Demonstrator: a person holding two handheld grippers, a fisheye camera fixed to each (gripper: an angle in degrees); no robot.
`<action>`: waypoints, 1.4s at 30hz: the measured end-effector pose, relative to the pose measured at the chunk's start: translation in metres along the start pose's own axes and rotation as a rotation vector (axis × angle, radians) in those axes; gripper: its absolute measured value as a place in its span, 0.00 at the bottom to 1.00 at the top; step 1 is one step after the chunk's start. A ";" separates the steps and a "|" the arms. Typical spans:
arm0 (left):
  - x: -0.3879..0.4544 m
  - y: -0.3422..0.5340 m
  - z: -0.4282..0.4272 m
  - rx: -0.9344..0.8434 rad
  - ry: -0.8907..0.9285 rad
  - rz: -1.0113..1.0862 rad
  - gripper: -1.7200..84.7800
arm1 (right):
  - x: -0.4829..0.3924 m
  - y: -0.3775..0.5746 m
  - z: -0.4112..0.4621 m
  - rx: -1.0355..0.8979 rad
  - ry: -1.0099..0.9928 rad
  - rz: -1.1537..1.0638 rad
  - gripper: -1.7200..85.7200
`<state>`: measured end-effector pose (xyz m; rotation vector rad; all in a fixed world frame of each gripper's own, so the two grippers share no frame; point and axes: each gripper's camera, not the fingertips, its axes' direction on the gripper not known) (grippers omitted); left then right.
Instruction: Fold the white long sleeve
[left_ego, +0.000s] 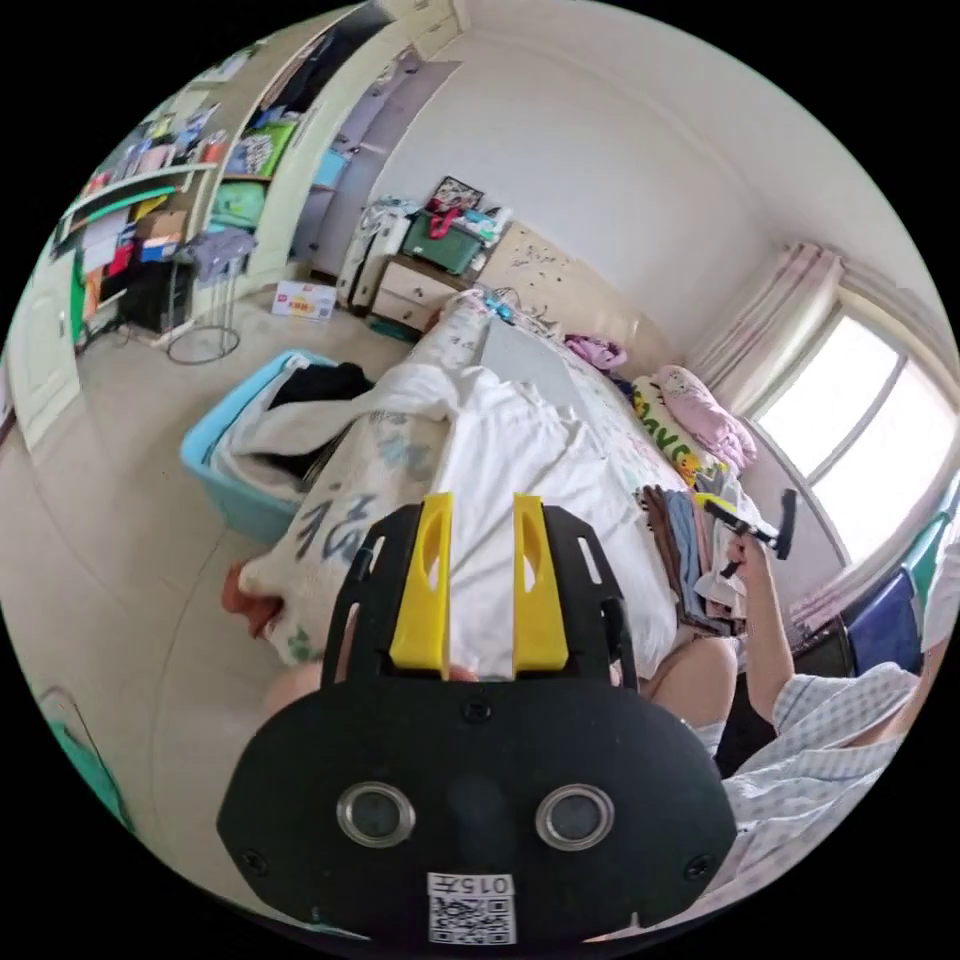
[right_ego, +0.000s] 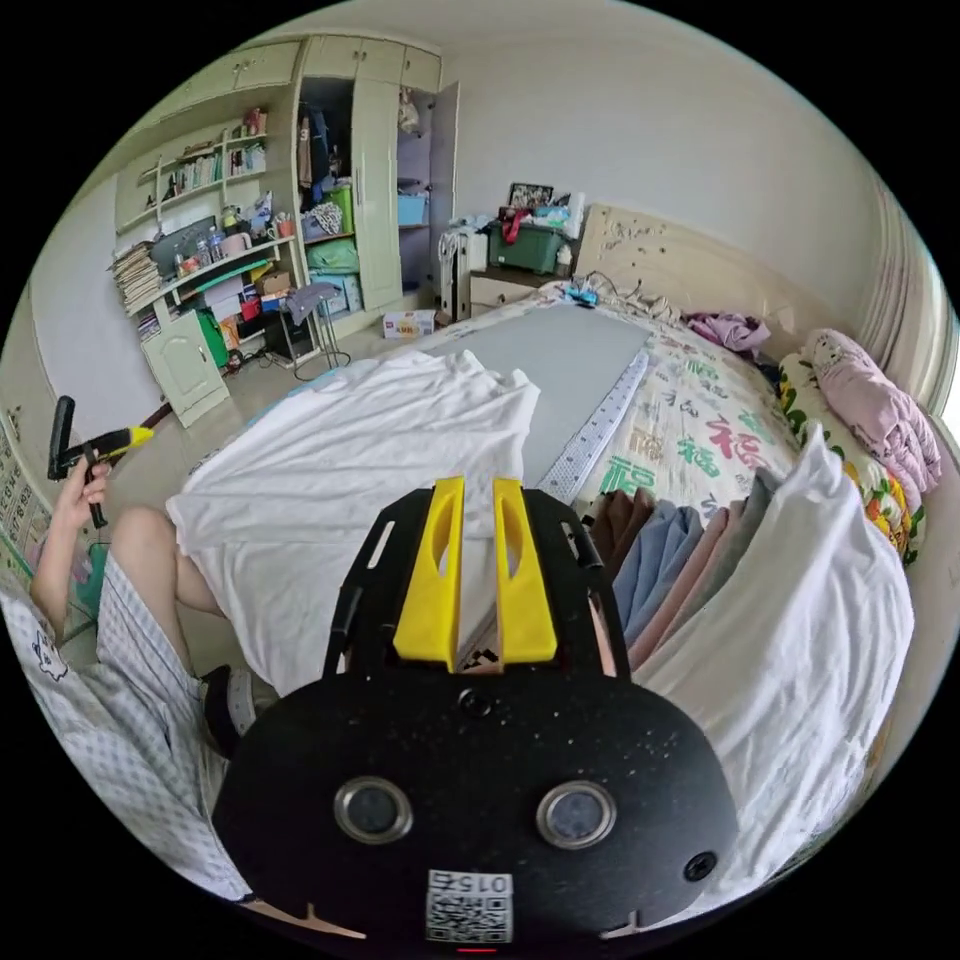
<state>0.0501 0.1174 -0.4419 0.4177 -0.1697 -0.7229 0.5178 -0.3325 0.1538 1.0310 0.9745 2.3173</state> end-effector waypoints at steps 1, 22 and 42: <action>0.010 -0.016 0.014 -0.002 0.017 0.030 0.11 | 0.011 -0.016 0.022 -0.036 -0.027 0.030 0.09; 0.230 -0.241 0.592 -0.519 0.069 0.168 0.13 | 0.010 -0.162 0.080 -0.220 -0.014 -0.134 0.11; 0.275 -0.244 0.645 -0.529 0.039 0.192 0.07 | 0.099 -0.222 0.088 -0.308 0.240 0.158 0.01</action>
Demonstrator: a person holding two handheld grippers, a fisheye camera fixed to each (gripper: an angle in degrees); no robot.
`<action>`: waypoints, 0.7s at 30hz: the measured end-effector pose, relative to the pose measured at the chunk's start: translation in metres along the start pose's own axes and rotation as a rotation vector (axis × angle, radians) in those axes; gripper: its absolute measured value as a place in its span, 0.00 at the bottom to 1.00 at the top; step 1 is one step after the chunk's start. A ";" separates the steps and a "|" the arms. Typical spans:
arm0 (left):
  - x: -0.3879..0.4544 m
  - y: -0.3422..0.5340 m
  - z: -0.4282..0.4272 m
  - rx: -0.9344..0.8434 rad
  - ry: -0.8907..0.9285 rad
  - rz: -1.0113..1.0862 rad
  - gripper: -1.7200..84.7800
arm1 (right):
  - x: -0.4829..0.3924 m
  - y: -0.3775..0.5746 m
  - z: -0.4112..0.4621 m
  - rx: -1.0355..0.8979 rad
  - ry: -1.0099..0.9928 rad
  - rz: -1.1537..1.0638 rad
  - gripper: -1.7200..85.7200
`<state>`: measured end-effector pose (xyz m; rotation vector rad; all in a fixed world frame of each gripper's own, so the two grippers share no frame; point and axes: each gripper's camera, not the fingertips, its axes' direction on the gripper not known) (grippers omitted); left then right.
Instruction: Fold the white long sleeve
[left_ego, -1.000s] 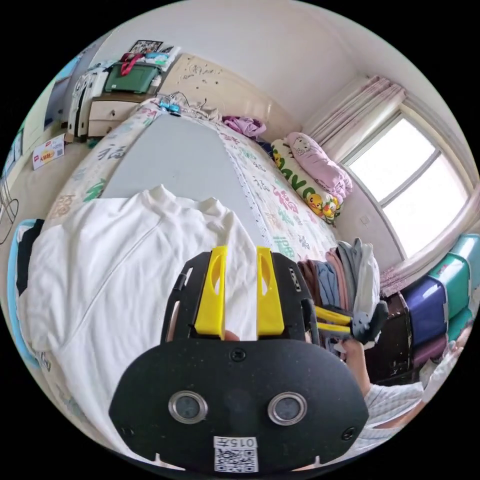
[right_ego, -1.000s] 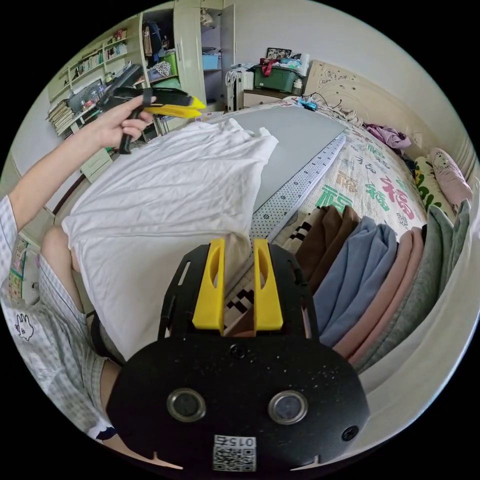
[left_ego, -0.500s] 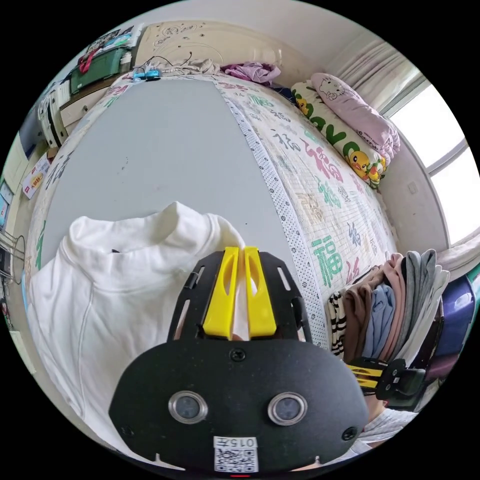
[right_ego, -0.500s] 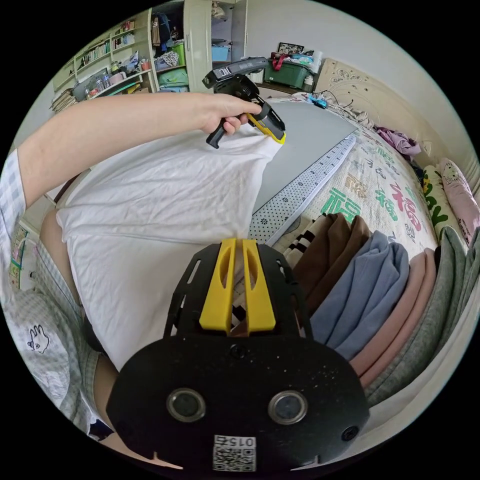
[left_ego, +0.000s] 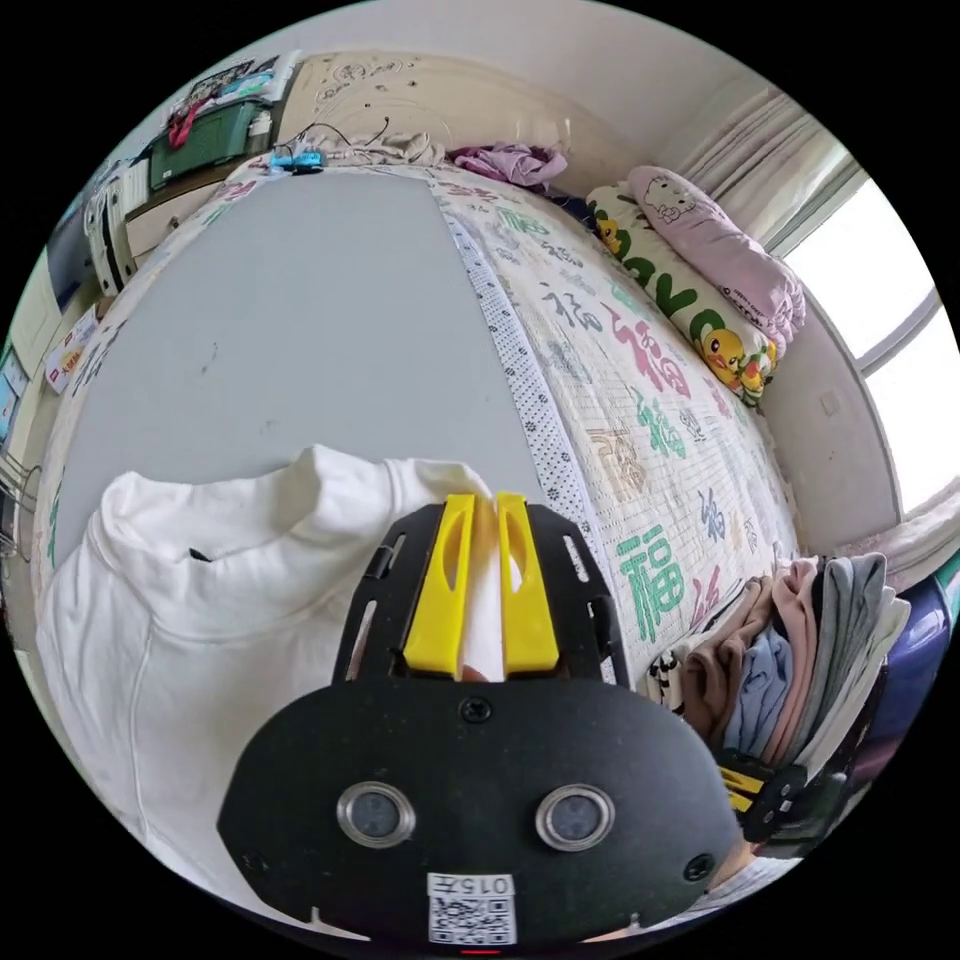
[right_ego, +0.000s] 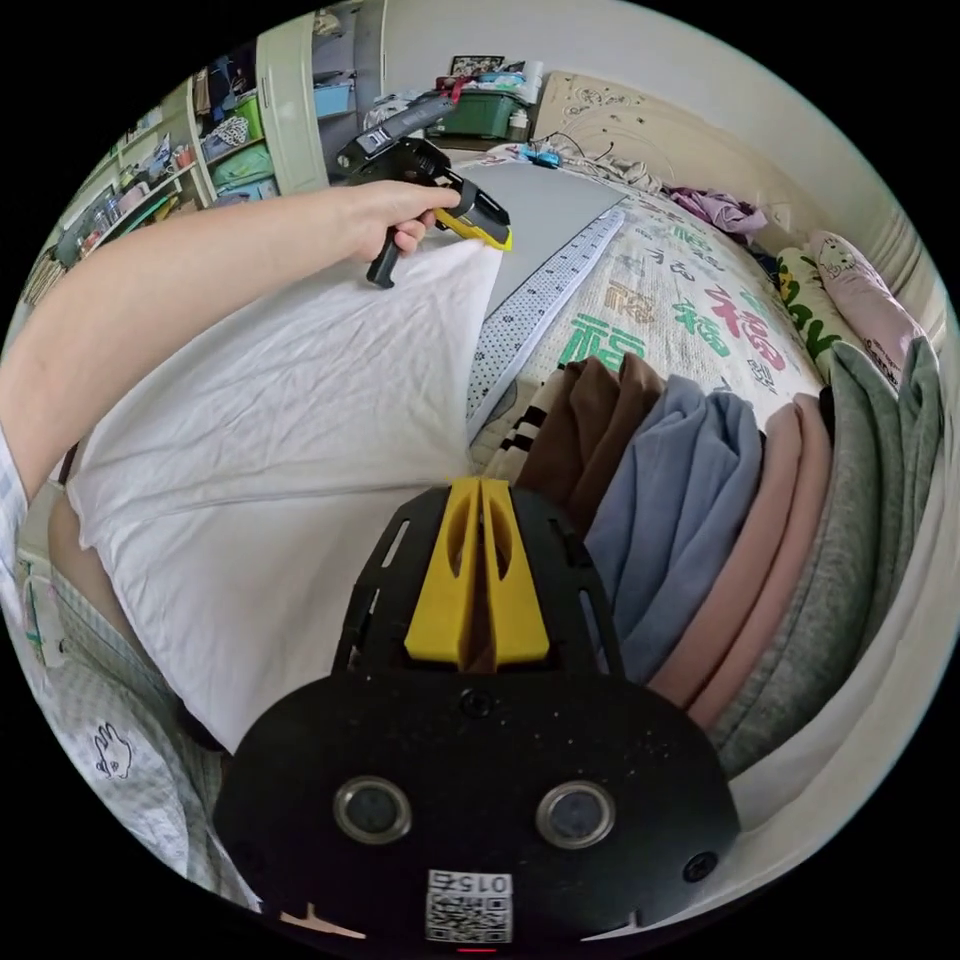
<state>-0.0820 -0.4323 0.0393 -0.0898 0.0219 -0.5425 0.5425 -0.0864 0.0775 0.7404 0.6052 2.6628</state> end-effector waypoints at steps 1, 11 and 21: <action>-0.003 0.000 -0.002 -0.010 0.017 -0.004 0.08 | 0.008 -0.001 0.002 -0.006 -0.039 -0.001 0.01; -0.030 0.116 -0.182 0.091 0.067 0.178 0.11 | 0.075 0.044 -0.031 0.185 -0.117 0.000 0.01; -0.110 0.474 -0.332 0.124 -0.095 -0.018 0.11 | 0.155 0.141 -0.045 0.314 -0.341 -0.084 0.05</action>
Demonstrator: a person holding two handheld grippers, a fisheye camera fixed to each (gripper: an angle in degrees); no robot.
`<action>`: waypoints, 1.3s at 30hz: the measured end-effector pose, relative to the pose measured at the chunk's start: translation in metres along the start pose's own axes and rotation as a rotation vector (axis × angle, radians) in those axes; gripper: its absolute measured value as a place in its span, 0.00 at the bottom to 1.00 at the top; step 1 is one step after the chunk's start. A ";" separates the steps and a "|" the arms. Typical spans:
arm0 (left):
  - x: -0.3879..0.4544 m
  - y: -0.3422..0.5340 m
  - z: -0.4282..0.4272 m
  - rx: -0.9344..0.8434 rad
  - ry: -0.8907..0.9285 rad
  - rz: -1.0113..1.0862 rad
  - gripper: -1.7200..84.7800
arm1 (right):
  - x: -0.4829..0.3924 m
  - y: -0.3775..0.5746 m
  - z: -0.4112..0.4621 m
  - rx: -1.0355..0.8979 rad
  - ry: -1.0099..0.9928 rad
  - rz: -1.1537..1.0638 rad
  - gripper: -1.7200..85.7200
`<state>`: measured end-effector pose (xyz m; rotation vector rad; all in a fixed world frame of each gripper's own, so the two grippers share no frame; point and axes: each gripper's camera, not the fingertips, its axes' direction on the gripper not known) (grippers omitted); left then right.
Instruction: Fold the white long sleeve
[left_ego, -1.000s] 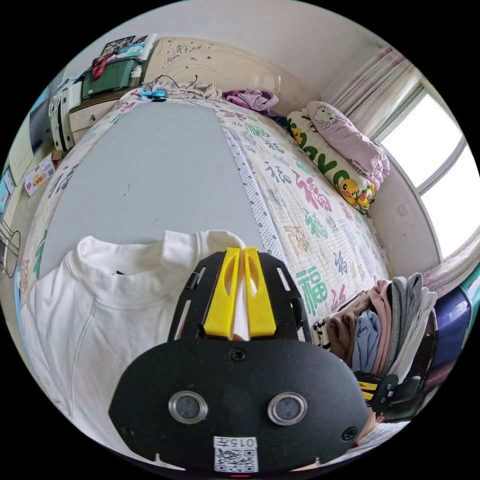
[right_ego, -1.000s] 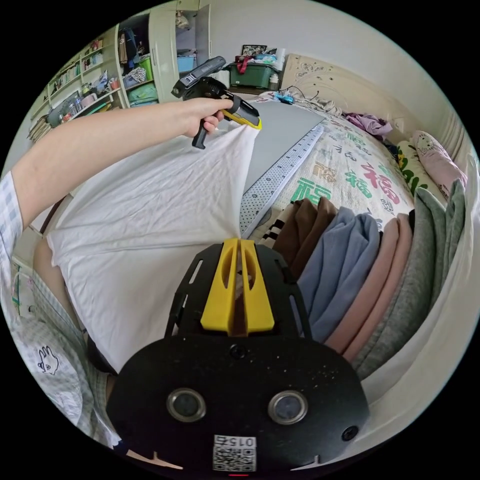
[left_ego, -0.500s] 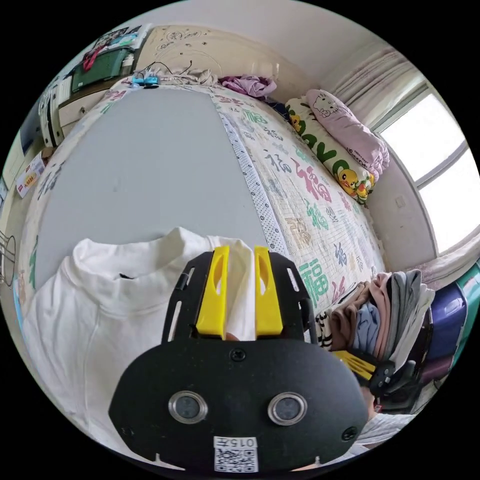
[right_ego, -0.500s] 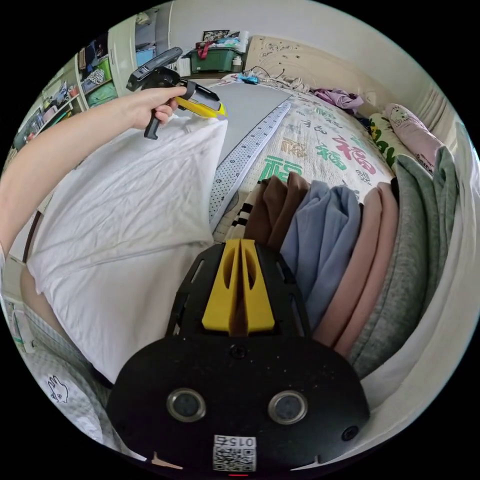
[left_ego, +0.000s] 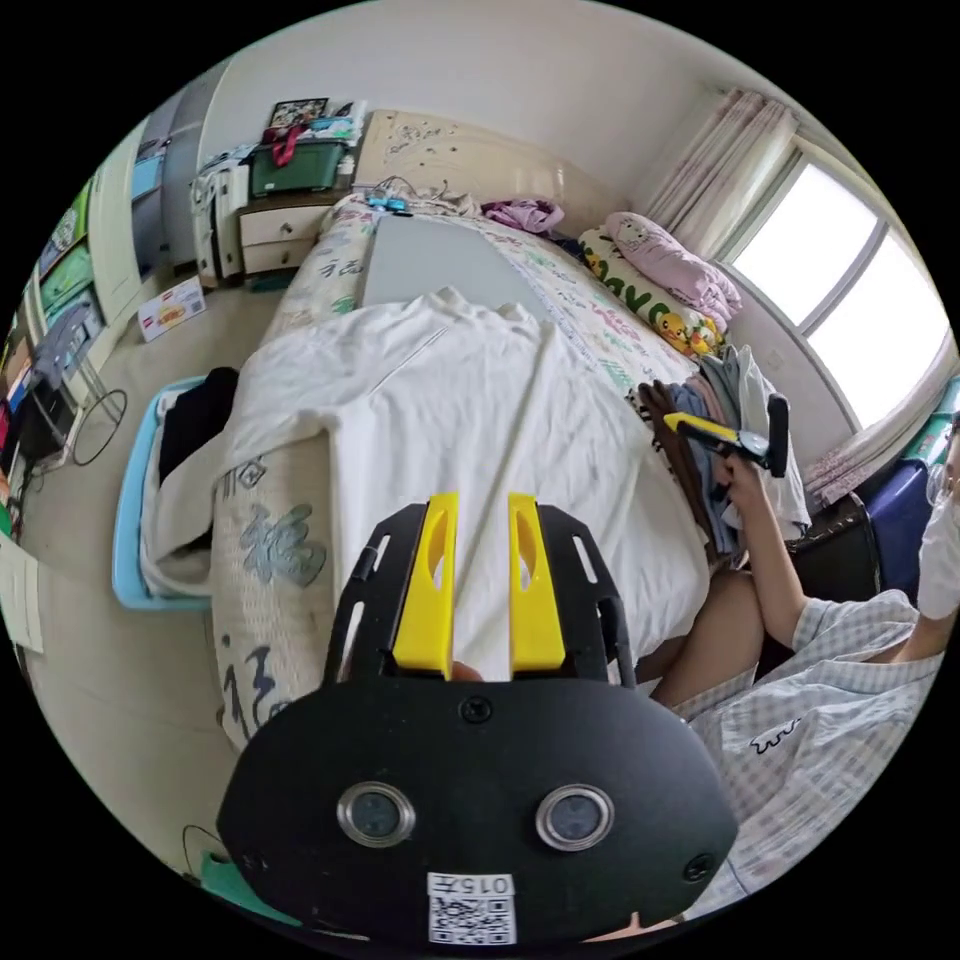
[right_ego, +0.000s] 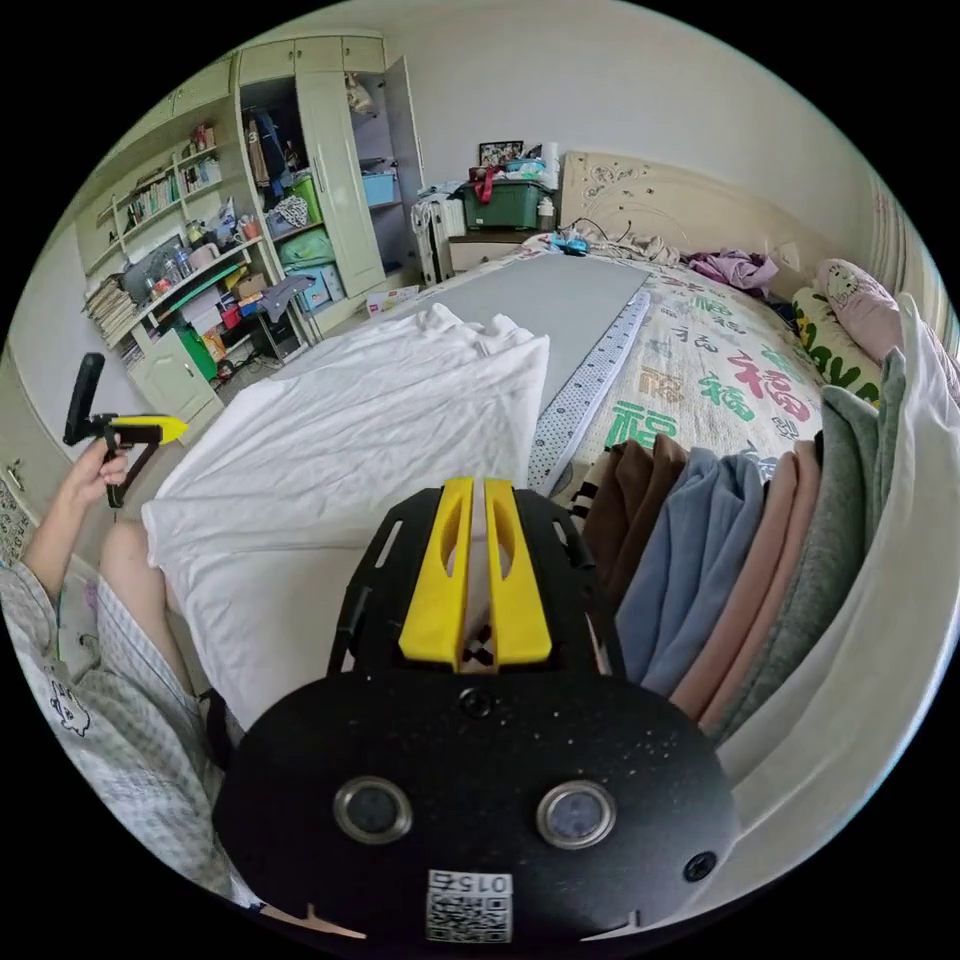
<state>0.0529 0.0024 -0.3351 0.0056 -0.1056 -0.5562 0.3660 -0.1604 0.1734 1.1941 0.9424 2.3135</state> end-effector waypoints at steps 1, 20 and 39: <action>-0.003 0.014 -0.004 0.000 -0.009 -0.016 0.11 | 0.004 0.014 -0.011 0.025 -0.083 -0.032 0.06; -0.003 0.149 -0.080 0.043 -0.091 -0.059 0.11 | -0.155 0.290 0.022 -0.077 -0.385 -0.925 0.10; -0.006 0.169 -0.086 -0.051 0.004 -0.076 0.04 | 0.013 0.430 0.068 -0.082 -0.288 -1.030 0.01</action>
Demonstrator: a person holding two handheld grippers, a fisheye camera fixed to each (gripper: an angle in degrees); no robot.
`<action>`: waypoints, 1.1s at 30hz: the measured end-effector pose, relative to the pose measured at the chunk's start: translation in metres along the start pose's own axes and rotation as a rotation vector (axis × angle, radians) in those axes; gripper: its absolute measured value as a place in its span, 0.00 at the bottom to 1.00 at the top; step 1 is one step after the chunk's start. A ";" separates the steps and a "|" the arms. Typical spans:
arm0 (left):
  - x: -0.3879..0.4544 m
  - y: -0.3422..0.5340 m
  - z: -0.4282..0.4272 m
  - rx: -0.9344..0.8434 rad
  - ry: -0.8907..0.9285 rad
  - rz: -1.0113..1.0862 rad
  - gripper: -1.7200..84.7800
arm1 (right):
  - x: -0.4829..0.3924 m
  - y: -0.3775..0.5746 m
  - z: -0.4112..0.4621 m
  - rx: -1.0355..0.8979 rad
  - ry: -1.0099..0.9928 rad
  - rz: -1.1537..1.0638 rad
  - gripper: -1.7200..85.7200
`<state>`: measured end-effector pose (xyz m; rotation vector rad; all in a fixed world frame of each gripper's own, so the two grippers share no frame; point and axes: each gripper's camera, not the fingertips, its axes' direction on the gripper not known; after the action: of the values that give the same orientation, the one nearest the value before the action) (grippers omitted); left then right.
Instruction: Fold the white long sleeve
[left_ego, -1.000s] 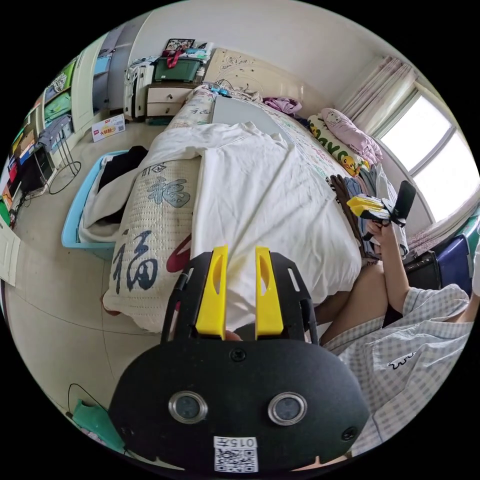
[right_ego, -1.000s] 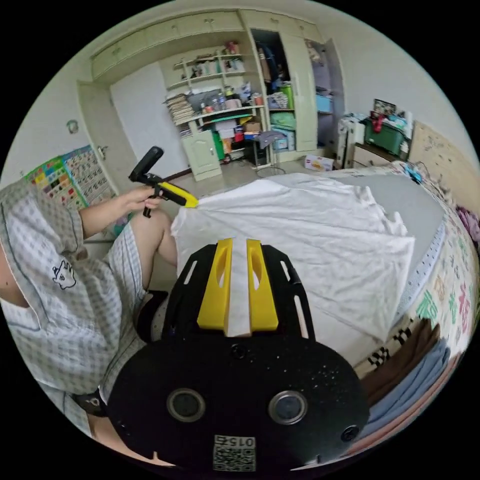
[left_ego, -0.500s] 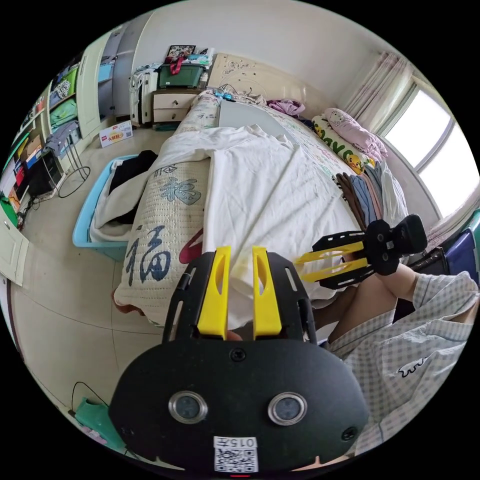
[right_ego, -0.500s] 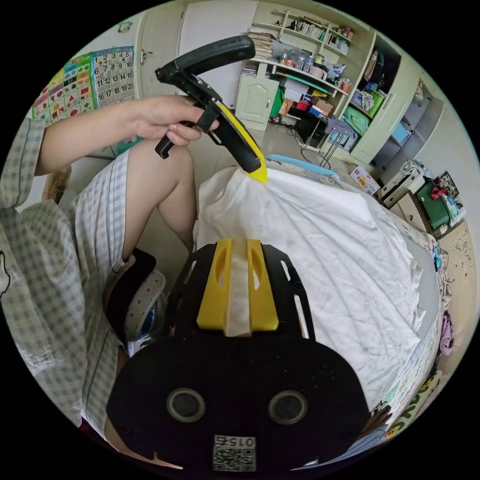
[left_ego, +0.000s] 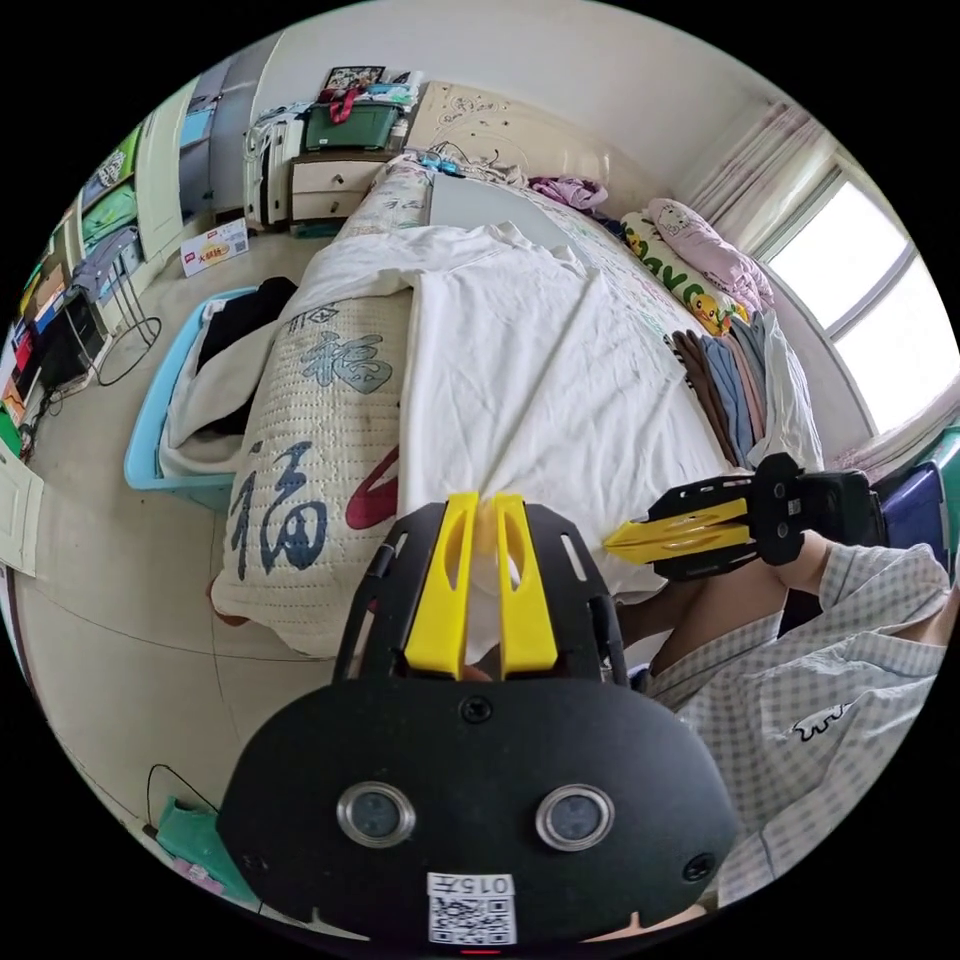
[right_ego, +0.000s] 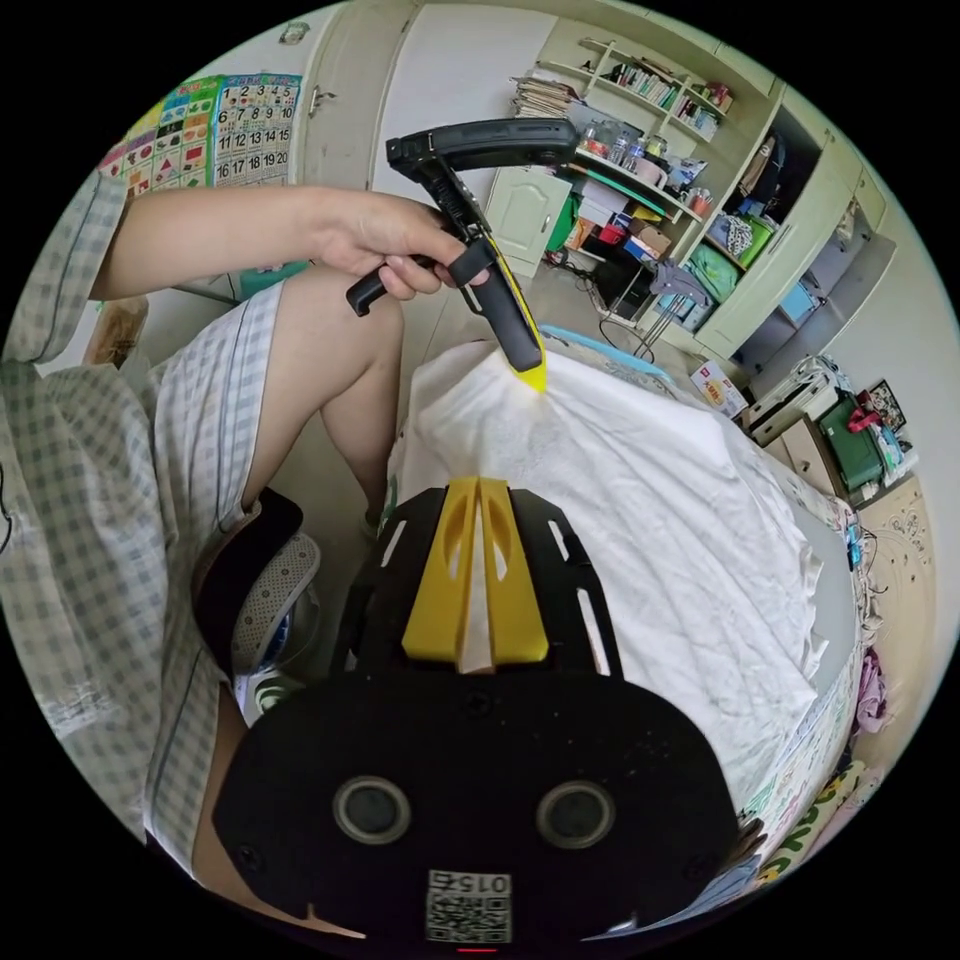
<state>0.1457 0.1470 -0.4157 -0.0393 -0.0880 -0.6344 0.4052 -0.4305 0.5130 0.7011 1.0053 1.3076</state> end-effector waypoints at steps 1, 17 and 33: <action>-0.002 0.002 -0.002 0.015 0.008 -0.012 0.04 | 0.003 0.010 -0.001 0.001 0.000 -0.003 0.01; 0.036 0.033 -0.020 0.083 -0.117 0.064 0.02 | 0.070 0.097 -0.017 0.057 -0.007 0.024 0.01; 0.068 0.047 -0.029 0.041 -0.260 0.000 0.08 | 0.166 0.135 -0.034 -0.067 -0.161 0.013 0.01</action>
<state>0.2300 0.1432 -0.4388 -0.0826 -0.3522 -0.6254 0.3089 -0.2502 0.5841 0.7499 0.8253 1.2687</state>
